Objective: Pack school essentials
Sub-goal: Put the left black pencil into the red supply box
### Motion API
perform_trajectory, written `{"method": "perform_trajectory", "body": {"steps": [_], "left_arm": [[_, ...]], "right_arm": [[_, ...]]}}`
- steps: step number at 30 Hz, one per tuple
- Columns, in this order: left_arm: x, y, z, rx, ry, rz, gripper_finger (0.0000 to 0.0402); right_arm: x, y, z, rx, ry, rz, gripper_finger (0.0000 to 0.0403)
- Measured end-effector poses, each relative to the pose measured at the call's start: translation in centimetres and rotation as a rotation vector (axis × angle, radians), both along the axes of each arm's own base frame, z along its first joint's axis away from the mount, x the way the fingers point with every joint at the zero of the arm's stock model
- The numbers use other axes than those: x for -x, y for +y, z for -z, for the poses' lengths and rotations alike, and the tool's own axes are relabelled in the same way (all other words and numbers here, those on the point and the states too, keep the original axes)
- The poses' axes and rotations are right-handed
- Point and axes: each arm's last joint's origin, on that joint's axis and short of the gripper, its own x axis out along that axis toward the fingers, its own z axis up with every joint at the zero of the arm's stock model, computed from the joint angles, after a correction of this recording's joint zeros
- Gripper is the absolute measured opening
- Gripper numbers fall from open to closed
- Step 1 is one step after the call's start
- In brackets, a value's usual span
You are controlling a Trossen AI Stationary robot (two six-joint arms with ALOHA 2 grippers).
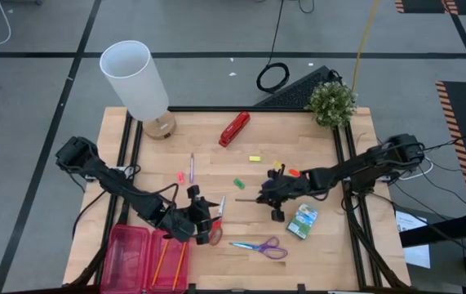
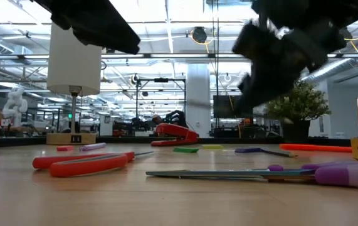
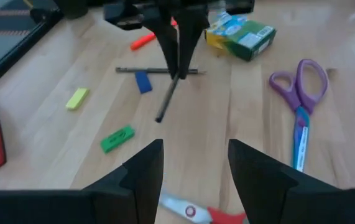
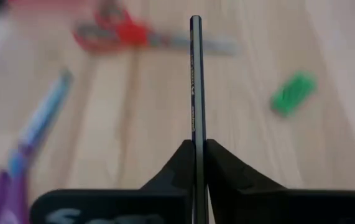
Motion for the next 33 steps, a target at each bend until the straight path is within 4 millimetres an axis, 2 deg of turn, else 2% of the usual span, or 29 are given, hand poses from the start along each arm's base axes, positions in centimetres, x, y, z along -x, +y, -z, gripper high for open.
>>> {"method": "perform_trajectory", "body": {"steps": [6,11,17,22,25,29,33], "left_arm": [[-0.5,-0.3,-0.2,-0.032,-0.053,0.024,0.0184],[-0.9,-0.4,-1.0,-0.075,-0.132,0.004,0.0186],[-1.6,-0.8,-2.8,-0.128,-0.277,0.057,0.0224],[-2.3,-0.6,-4.7,-0.196,-0.428,0.104,0.0269],[-2.6,-0.1,-5.7,-0.228,-0.505,0.129,0.0280],[-3.2,0.6,-6.3,-0.202,-0.577,0.247,0.0272],[-3.7,1.3,-6.5,-0.160,-0.602,0.296,0.0240]], "right_arm": [[-0.4,1.5,-2.8,-0.019,-0.241,-0.071,0.0015],[-0.7,3.1,-4.7,-0.018,-0.457,-0.145,0.0015],[-0.7,4.3,-6.5,0.015,-0.670,-0.206,0.0015],[-0.7,4.7,-7.1,0.057,-0.755,-0.228,0.0015],[-0.7,4.7,-7.3,0.072,-0.783,-0.231,0.0015],[-0.7,4.7,-7.4,0.079,-0.795,-0.228,0.0015],[-0.7,4.7,-7.4,0.101,-0.798,-0.232,0.0014]]}}
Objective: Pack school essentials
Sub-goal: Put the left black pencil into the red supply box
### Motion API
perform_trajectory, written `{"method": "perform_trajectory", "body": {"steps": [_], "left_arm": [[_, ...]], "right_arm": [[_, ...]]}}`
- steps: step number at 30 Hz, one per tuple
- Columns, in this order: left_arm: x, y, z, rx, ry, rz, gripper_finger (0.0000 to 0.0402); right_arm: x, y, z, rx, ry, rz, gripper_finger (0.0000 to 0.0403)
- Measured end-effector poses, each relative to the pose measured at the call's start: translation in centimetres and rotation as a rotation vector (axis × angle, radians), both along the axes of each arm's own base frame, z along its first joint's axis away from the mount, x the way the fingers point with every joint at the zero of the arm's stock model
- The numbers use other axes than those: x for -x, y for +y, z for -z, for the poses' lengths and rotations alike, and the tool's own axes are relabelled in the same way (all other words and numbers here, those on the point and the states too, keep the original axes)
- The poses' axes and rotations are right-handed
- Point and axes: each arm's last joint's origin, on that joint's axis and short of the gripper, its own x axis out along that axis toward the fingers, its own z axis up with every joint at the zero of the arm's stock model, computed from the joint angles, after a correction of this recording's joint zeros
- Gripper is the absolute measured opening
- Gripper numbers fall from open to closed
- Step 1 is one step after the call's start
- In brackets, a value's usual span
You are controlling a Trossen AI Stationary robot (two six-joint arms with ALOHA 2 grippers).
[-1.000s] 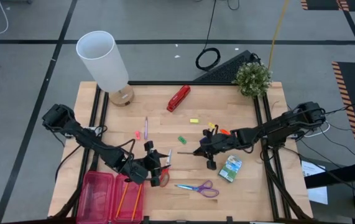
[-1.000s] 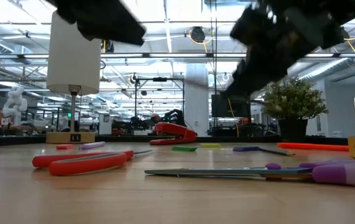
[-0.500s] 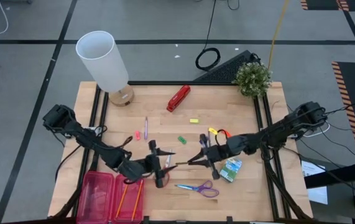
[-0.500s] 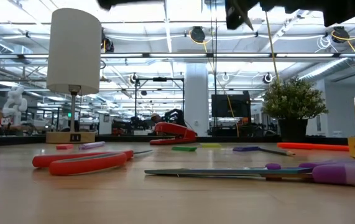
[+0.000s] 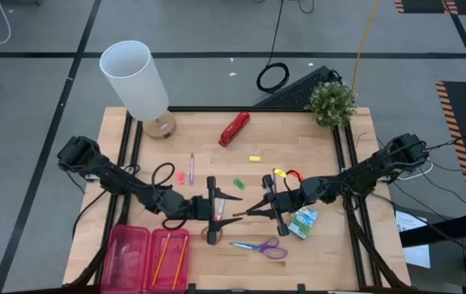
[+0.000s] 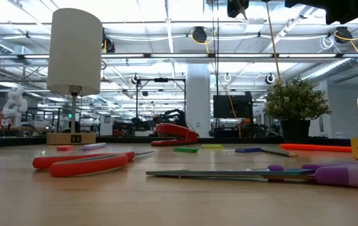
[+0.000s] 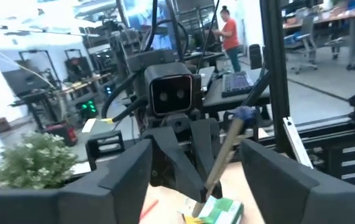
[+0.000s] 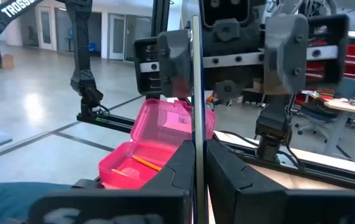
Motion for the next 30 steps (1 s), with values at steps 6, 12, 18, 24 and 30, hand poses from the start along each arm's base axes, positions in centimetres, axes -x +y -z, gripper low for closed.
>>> {"method": "perform_trajectory", "body": {"steps": [6,12,18,24,30], "left_arm": [[-0.15,0.17,0.00,-0.007,-0.002,0.058,0.0172],[-0.15,0.18,-0.01,-0.007,-0.003,0.058,0.0100],[-0.15,0.22,-0.14,0.000,-0.015,0.052,0.0039],[-0.13,0.15,-0.22,0.001,-0.024,0.073,0.0032],[-0.08,0.11,-0.48,0.011,-0.049,0.073,0.0110]], "right_arm": [[-0.06,-0.21,-0.13,0.001,-0.014,0.051,0.0014],[-0.03,-0.22,-0.45,0.012,-0.052,0.051,0.0014],[-0.11,-0.48,-0.48,0.010,-0.054,0.055,0.0021],[-0.12,-0.50,-0.49,0.009,-0.054,0.053,0.0020],[-0.16,-0.59,-0.45,0.010,-0.048,0.068,0.0020]]}}
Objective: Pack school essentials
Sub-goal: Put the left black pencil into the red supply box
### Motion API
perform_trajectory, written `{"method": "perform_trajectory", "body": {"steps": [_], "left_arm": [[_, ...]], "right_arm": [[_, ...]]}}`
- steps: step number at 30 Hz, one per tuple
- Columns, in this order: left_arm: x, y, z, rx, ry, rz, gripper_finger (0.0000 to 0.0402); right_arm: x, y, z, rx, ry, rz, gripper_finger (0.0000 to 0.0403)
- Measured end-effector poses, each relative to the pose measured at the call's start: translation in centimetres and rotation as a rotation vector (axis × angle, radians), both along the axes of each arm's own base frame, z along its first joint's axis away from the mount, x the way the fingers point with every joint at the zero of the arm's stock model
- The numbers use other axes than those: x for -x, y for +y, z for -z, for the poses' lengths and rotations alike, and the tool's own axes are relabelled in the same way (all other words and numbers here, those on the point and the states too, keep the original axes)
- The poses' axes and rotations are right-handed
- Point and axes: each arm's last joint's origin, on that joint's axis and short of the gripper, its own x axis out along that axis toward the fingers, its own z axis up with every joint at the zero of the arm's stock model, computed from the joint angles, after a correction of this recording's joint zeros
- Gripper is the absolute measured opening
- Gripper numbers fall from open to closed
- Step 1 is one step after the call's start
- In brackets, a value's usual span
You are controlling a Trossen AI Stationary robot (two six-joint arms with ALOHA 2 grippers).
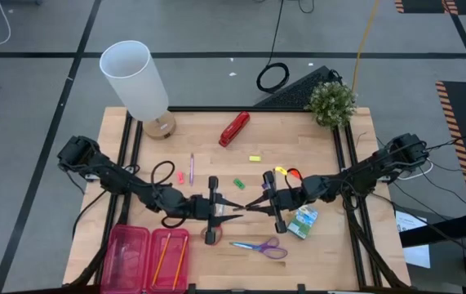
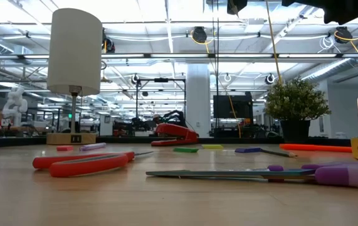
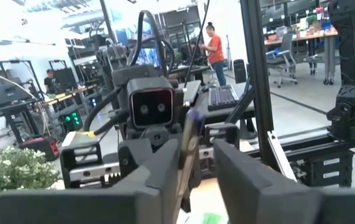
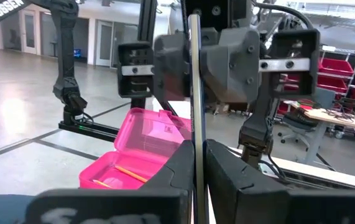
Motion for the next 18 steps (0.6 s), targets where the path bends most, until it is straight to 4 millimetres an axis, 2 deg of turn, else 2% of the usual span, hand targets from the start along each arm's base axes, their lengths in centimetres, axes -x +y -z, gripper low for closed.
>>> {"method": "perform_trajectory", "body": {"steps": [3,6,15,18], "left_arm": [[0.09,-0.15,-0.12,-0.016,-0.014,0.000,0.0131],[0.24,-0.40,-0.30,-0.030,-0.033,-0.001,0.0127],[0.35,-0.58,-0.34,-0.056,-0.037,-0.023,0.0020],[0.34,-0.57,-0.21,-0.025,-0.021,-0.030,0.0018]], "right_arm": [[-0.01,-0.04,0.01,0.000,0.001,0.004,0.0020],[-0.01,-0.04,0.00,-0.001,0.000,0.003,0.0020],[-0.01,-0.01,0.13,-0.008,0.016,-0.006,0.0023],[0.00,-0.01,0.40,-0.007,0.052,-0.009,0.0044]]}}
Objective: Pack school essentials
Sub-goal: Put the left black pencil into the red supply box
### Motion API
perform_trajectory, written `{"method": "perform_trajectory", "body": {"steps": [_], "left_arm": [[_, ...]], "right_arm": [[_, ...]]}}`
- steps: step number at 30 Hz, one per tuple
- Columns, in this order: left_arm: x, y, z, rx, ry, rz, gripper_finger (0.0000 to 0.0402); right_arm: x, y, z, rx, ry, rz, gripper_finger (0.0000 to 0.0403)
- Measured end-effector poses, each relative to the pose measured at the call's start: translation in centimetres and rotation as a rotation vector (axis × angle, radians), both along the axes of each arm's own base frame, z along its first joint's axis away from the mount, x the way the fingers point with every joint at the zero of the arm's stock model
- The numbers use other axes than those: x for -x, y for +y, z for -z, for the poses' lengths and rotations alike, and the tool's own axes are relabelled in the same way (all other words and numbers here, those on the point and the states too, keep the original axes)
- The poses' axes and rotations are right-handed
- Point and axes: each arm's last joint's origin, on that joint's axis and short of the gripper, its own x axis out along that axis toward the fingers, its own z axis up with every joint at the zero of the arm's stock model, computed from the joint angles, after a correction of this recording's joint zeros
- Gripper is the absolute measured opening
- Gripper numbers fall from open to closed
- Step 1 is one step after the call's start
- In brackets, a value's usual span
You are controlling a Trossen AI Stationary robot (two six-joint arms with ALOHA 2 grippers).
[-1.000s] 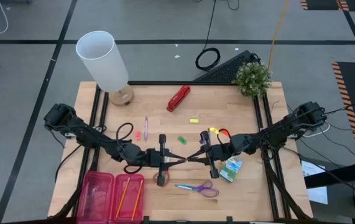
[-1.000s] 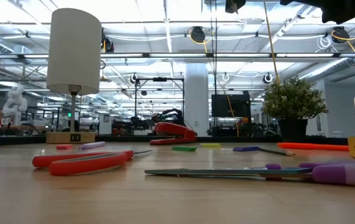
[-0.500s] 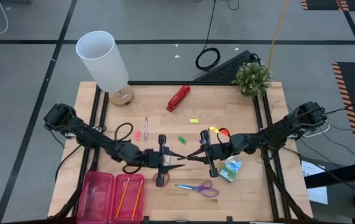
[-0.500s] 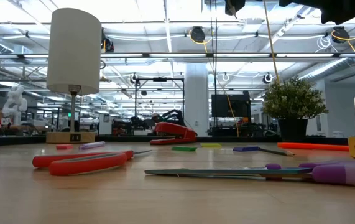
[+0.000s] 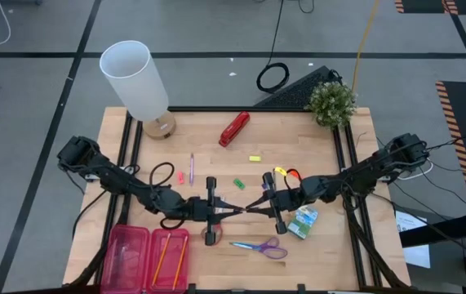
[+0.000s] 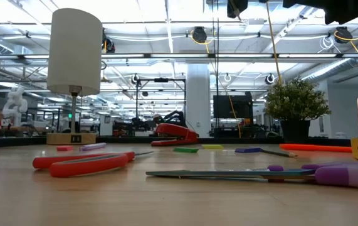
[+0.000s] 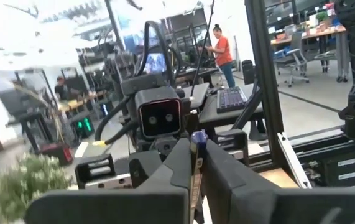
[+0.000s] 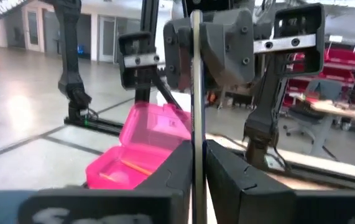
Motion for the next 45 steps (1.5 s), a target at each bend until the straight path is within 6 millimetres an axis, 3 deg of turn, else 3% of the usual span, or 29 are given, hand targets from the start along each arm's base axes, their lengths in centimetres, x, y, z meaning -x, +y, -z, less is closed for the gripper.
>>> {"method": "perform_trajectory", "body": {"steps": [4,7,12,19,28,36,45], "left_arm": [[1.2,-0.3,-0.9,0.049,0.051,0.000,0.0039],[2.8,-0.8,-1.4,0.086,0.141,-0.009,0.0032],[6.4,-1.2,-2.1,0.322,0.341,0.033,0.0015],[11.1,-2.2,-1.3,0.665,0.625,-0.004,0.0037],[14.6,-3.4,1.0,0.835,0.858,-0.143,0.0016],[15.1,-5.4,3.6,0.911,0.946,-0.244,0.0047],[13.9,-7.1,6.0,0.935,1.005,-0.270,0.0026]], "right_arm": [[0.8,-0.3,-0.1,0.029,0.098,0.005,0.0109],[1.9,-0.6,-0.4,0.057,0.197,0.008,0.0162],[3.7,-1.4,-0.7,0.084,0.329,0.074,0.0211],[4.6,-2.2,-0.6,0.124,0.396,0.246,0.0209],[4.6,-2.2,-0.6,0.133,0.400,0.243,0.0201],[4.6,-2.2,-0.5,0.122,0.408,0.244,0.0201],[4.6,-2.2,-0.5,0.121,0.409,0.243,0.0201]]}}
